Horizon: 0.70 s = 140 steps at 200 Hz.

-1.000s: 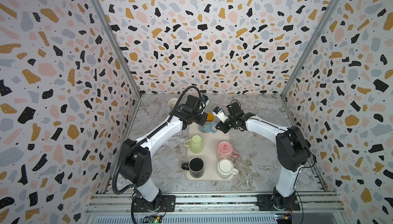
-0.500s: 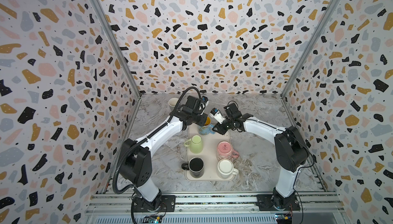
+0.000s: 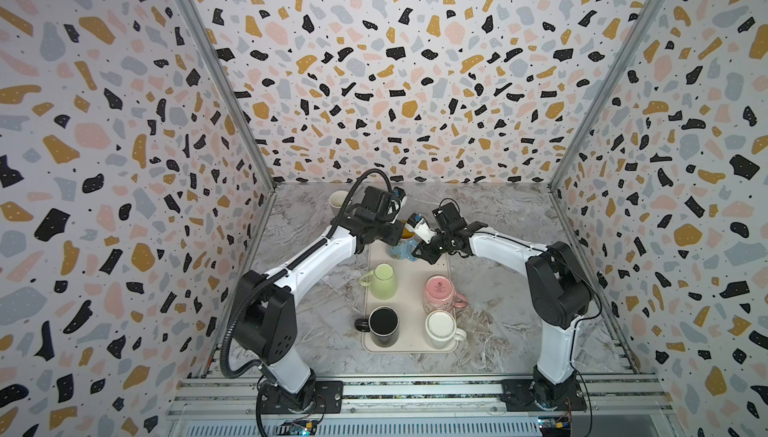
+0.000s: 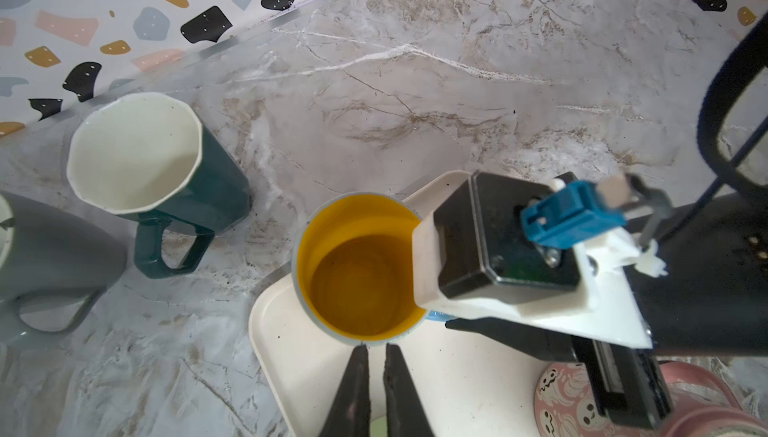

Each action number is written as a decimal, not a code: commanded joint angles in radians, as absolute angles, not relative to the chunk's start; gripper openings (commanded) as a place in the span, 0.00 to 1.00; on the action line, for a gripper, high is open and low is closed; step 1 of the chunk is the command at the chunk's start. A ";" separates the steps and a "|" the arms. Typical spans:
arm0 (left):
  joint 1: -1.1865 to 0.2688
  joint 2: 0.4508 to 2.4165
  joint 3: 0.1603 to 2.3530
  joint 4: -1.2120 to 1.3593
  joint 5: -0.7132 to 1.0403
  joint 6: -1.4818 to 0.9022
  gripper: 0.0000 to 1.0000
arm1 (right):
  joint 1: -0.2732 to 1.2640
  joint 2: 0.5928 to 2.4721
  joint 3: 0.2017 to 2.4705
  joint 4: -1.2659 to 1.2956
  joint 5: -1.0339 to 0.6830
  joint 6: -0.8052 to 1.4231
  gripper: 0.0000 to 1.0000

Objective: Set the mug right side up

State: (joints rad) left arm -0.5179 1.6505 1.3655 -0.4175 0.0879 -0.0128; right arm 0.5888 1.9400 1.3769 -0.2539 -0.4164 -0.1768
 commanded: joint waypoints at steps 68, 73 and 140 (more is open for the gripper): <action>-0.504 1.614 1.347 -0.391 0.066 -0.011 0.11 | 0.591 1.883 1.396 -0.192 -0.370 -0.160 0.00; -0.503 1.612 1.346 -0.389 0.066 -0.011 0.11 | 0.591 1.877 1.400 -0.188 -0.361 -0.160 0.00; -0.489 1.601 1.342 -0.380 0.069 -0.017 0.11 | 0.583 1.882 1.486 -0.182 -0.306 -0.158 0.00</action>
State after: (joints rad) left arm -0.4980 1.6382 1.3525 -0.4141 0.0700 -0.0132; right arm 0.5938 1.9400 1.4143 -0.2615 -0.3519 -0.1719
